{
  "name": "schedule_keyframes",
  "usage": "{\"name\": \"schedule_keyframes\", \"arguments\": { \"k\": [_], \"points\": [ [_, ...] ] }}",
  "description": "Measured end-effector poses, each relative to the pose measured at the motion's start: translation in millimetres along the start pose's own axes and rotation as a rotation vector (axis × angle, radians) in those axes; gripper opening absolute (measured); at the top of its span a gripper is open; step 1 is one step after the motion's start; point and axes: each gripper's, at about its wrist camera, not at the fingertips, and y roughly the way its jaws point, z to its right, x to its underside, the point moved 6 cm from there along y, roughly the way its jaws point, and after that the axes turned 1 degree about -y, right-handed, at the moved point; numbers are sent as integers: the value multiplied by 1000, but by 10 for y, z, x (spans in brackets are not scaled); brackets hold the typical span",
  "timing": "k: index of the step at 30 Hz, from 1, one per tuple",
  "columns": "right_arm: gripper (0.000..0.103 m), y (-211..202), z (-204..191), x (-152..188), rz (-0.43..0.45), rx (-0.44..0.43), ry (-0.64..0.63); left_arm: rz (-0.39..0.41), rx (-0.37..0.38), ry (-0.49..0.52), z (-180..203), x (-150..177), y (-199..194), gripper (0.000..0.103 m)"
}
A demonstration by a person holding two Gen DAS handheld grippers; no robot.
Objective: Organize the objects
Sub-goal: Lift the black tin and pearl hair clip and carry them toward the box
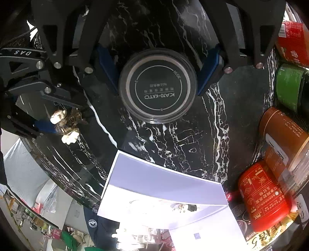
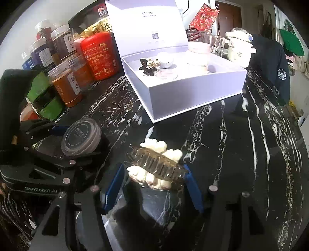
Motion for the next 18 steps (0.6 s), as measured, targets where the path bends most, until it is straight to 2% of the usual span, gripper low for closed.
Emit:
{"name": "schedule_keyframes", "arguments": {
  "k": [2, 3, 4, 5, 18],
  "points": [
    [61, -5, 1, 4, 3, -2, -2, 8, 3, 4, 7, 2, 0, 77],
    [56, -8, 2, 7, 4, -2, -5, 12, 5, 8, 16, 2, 0, 77],
    [48, -10, 4, 6, 4, -2, -6, 17, 9, 12, 27, 6, -5, 74],
    [47, -13, 8, 7, 4, -5, -5, 21, 7, 15, 34, 4, -10, 68],
    [46, -148, -18, 4, 16, -14, -35, 3, 10, 62, 131, 10, -57, 67]
  ]
}}
